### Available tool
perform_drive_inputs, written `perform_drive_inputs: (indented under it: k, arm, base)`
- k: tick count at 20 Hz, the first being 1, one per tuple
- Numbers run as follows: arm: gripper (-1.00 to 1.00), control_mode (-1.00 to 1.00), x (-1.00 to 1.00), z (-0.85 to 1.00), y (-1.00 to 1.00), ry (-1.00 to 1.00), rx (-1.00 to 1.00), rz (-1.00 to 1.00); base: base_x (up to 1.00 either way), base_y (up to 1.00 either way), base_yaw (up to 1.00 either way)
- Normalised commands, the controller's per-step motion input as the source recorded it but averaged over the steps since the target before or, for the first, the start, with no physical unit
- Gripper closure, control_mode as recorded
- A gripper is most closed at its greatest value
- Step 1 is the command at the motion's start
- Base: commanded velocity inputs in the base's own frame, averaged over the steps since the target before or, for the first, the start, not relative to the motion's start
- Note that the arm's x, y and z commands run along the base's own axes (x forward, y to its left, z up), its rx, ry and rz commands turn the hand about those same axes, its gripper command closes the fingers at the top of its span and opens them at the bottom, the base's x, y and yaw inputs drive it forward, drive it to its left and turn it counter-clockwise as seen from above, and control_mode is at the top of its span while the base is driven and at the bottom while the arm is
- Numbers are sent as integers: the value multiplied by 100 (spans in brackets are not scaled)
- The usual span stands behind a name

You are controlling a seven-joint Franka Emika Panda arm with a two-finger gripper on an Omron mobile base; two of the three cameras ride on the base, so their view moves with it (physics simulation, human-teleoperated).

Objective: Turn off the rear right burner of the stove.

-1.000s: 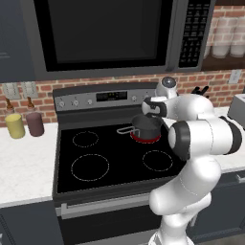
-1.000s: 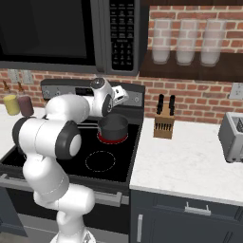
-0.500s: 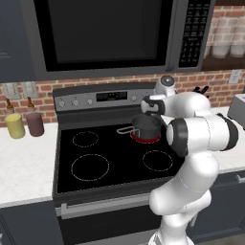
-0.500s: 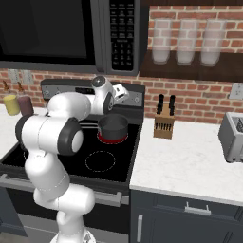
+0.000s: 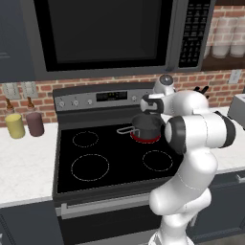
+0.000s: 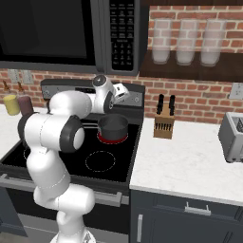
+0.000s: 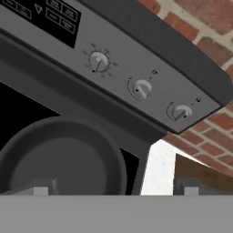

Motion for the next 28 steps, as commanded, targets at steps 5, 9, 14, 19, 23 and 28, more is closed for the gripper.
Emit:
perform_drive_inputs:
  k: [5, 9, 14, 19, 23, 28]
  arm:
    - [-100, -100, 21, 0, 0, 0, 0, 0]
    - [-100, -100, 21, 0, 0, 0, 0, 0]
    - [-100, -100, 5, 0, 0, 0, 0, 0]
    - [-100, -100, 8, 0, 0, 0, 0, 0]
    - [-100, -100, 10, 0, 0, 0, 0, 0]
    - [-100, -100, 7, 0, 0, 0, 0, 0]
  base:
    - [0, 0, 0]
    - [0, 0, 0]
    - [0, 0, 0]
    - [0, 0, 0]
    - [0, 0, 0]
    - [0, 0, 0]
